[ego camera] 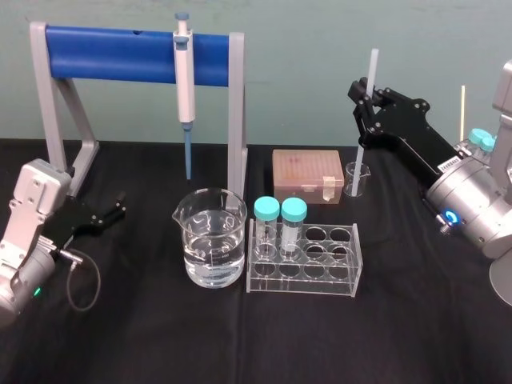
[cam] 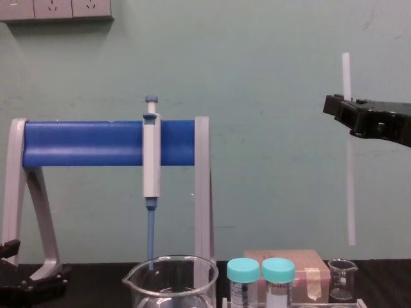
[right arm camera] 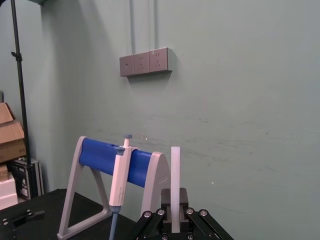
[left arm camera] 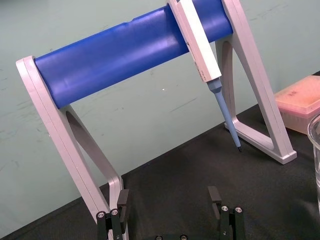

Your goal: Pick up the stirring rod with one hand, then place it down.

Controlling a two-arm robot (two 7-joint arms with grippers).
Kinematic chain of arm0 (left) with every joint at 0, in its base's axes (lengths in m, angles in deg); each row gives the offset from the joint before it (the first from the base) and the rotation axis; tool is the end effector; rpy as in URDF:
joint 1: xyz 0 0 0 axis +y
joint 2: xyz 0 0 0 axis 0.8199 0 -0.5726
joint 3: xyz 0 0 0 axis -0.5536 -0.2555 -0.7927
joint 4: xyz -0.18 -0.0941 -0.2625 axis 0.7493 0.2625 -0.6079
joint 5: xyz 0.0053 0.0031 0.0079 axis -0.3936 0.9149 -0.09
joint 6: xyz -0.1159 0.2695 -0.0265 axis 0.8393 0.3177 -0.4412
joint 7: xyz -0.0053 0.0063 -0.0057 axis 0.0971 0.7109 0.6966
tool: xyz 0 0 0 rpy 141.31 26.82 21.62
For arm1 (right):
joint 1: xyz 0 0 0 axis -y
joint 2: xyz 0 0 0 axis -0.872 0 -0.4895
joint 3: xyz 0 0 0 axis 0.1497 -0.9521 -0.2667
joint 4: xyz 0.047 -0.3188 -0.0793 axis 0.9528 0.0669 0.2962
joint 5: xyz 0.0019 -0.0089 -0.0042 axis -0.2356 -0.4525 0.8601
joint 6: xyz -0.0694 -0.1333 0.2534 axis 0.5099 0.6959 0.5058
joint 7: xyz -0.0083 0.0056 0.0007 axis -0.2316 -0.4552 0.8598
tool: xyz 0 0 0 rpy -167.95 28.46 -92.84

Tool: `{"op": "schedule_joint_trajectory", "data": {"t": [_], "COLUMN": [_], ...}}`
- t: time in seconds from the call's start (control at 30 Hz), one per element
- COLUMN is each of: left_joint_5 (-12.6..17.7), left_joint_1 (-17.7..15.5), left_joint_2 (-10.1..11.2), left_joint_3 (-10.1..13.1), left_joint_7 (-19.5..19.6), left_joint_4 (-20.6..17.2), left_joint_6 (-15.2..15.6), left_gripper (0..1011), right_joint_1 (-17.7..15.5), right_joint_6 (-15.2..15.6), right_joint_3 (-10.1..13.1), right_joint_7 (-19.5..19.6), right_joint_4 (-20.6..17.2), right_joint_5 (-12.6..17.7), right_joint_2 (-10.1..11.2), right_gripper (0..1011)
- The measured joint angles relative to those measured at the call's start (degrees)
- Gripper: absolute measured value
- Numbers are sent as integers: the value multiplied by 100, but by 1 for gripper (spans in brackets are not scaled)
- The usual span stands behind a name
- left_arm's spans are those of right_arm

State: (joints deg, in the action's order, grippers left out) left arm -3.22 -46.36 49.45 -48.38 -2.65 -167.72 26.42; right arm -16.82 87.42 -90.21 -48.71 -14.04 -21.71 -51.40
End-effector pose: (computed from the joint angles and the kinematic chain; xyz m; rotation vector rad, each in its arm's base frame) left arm 0.3515 0.1102 -0.3332 0.3045 -0.2851 1.2480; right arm 0.3689 -0.0476 -0.2477 0.1997 -0.1651 -0.9771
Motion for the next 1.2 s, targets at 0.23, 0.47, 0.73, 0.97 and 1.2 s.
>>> {"op": "schedule_joint_trajectory", "data": {"t": [0.23,0.47,0.73,0.97,1.2], "left_joint_5": [0,0,0,0,0], "left_joint_1": [0,0,0,0,0], "left_joint_2": [0,0,0,0,0], "left_joint_3": [0,0,0,0,0], "left_joint_7": [0,0,0,0,0], "left_joint_4": [0,0,0,0,0], "left_joint_6": [0,0,0,0,0], "left_gripper": [1000,1000,1000,1001,1000], "right_joint_1": [-75,-190,-237,-172,-94], "right_joint_6": [-76,-275,-526,-706,-759], "right_joint_3": [-81,-128,-106,-106,-152], "right_joint_7": [-9,-60,-248,-386,-396], "right_joint_4": [184,404,642,818,1004], "right_joint_5": [-87,-233,-139,-35,-76], "right_joint_2": [-6,-17,-104,-193,-245], "right_gripper": [79,79,80,79,79]}}
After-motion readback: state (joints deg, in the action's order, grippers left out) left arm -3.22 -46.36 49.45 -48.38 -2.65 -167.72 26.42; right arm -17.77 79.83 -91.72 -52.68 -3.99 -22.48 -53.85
